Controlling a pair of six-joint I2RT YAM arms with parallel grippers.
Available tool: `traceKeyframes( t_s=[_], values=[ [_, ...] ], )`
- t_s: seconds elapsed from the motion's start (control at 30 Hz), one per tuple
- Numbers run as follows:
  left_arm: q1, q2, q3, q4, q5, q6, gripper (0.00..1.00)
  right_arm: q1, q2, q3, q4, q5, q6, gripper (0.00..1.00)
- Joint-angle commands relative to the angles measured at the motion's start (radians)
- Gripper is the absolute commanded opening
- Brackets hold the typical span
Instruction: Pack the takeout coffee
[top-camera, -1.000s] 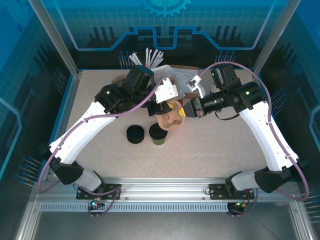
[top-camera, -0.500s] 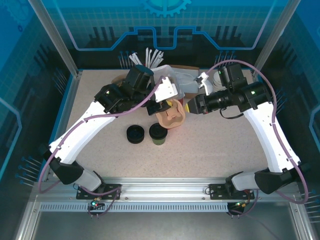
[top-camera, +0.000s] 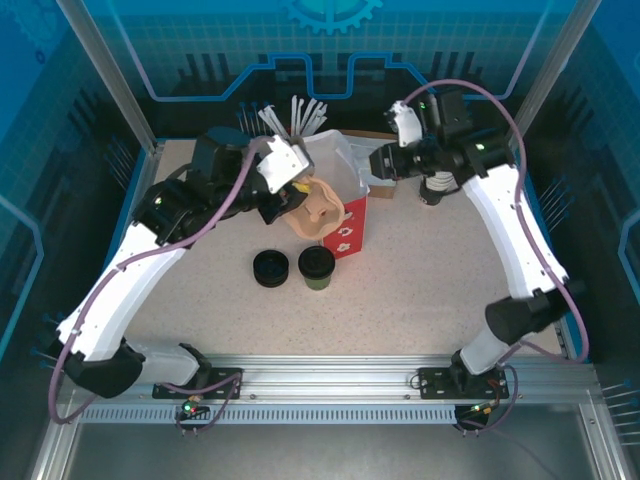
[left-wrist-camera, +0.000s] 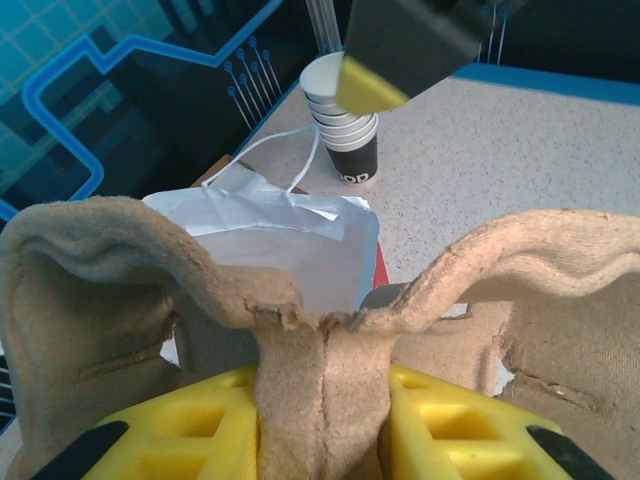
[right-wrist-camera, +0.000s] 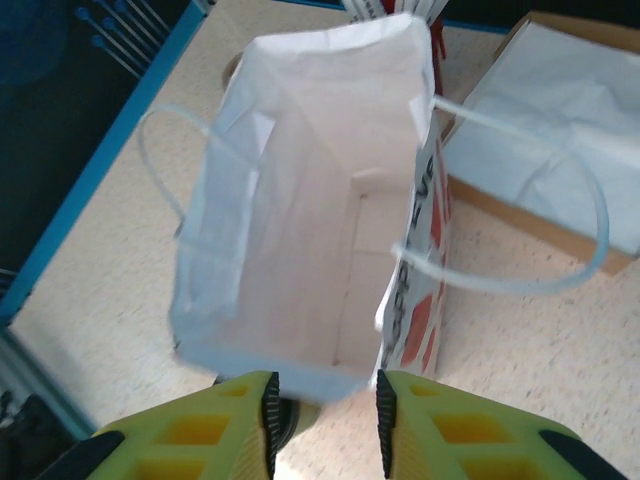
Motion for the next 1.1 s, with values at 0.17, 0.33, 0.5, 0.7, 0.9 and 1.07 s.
traceKeyframes(
  t_s=[0.17,0.33,0.5,0.7,0.9,1.07],
  values=[
    [0.025,-0.082,-0.065,0.04,0.037,-0.094,0.3,0.052,0.221,0.183,-0.018,0.149,-0.059,0.39],
    [0.026,-0.089,-0.075,0.04,0.047,-0.111,0.3,0.057,0.307,0.243,-0.038,0.158,-0.075,0.4],
    [0.026,-0.084,-0.081,0.04,0.05,-0.116,0.3,0.059,0.355,0.272,-0.057,0.146,-0.08,0.4],
    [0.026,-0.08,-0.079,0.037,0.05,-0.12,0.3,0.065,0.392,0.28,-0.061,0.144,-0.082,0.36],
    [0.026,-0.081,-0.072,0.041,0.066,-0.14,0.3,0.066,0.402,0.315,-0.083,0.153,-0.087,0.08],
    [0.026,-0.085,-0.081,0.058,0.09,-0.162,0.3,0.064,0.352,0.321,-0.104,0.184,-0.107,0.0]
  ],
)
